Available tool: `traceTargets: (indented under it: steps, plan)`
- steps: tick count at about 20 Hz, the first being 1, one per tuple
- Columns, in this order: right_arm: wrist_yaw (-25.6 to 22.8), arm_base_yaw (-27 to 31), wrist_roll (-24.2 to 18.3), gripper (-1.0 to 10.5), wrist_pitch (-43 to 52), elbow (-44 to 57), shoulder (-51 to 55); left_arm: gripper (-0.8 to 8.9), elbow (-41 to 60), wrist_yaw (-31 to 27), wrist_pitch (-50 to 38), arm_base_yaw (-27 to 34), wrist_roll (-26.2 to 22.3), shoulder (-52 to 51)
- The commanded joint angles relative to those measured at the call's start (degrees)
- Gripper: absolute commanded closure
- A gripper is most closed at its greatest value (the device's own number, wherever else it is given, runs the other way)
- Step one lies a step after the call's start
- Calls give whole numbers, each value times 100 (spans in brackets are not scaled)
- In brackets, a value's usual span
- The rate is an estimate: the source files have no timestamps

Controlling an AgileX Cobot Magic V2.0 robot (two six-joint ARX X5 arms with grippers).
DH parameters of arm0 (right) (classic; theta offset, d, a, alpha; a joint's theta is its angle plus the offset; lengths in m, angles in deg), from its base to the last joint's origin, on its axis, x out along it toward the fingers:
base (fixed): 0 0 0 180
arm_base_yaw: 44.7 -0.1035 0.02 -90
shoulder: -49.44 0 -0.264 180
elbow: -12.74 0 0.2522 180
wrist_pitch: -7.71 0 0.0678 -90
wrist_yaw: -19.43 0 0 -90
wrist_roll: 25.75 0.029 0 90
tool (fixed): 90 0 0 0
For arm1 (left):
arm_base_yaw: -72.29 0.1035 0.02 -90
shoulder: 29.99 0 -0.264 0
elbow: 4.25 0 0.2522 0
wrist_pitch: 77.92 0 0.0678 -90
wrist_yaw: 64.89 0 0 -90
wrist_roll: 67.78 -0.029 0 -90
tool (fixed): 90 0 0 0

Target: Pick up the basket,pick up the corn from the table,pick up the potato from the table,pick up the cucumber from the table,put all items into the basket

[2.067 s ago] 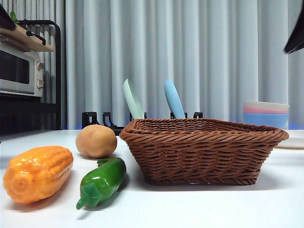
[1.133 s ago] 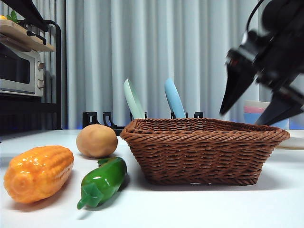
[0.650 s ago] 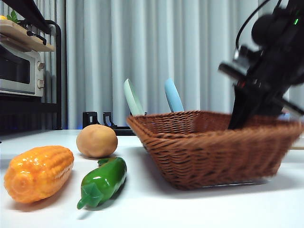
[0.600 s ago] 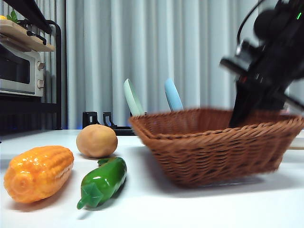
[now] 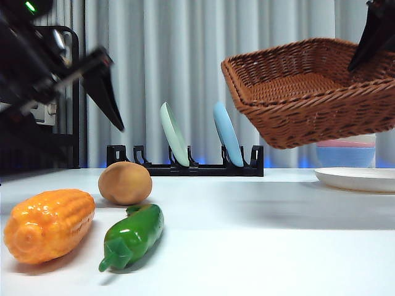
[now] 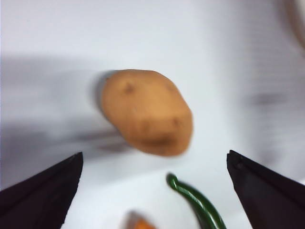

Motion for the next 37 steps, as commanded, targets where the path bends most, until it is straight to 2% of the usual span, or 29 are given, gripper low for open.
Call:
traceTargets:
  steps: [1,3,6,13,14,16,17,21,26,29,31,33,35,37]
  plan:
    - [74,15,92,963,81,-31,68,303,-501,-33,-42,-136,216,621]
    - [72,15,92,963,76,-31,72,304,-997,-164,87,-291,238,1099]
    - [72,15,74,963,79,-31,72,304,-1628,-616,785,-428,232,1731]
    - [72,15,68,963,85,-31,72,323,-1764,-634,723,-514,254,2465]
    - [70,15,68,963,85,-31,72,416,-1764,-632,649,-522,232,2465]
    - [70,15,72,963,81,-31,72,792,-1773,-579,538,-546,15,2463]
    - [70,15,74,963,81,-31,72,818,-1773,-581,538,-549,-90,2463]
    - [70,2,98,963,81,-31,61,821,-1773,-584,619,-566,-411,2223]
    - [79,-256,254,963,66,-31,-168,821,-1893,-573,922,-529,-695,863]
    - [114,-656,575,963,22,-31,-570,821,-2249,9,931,-575,-710,-31]
    - [116,-984,750,963,170,-31,-885,821,-2564,153,935,-820,-708,-271]
    - [225,-1266,918,963,385,-31,-1147,821,-2756,24,901,-1204,-706,-269]
    - [693,-1510,1182,963,710,-31,-1360,821,-2761,-616,815,-1602,-693,-120]
    - [767,-1665,1377,963,946,-31,-1414,821,-2761,-1145,813,-1956,-691,127]
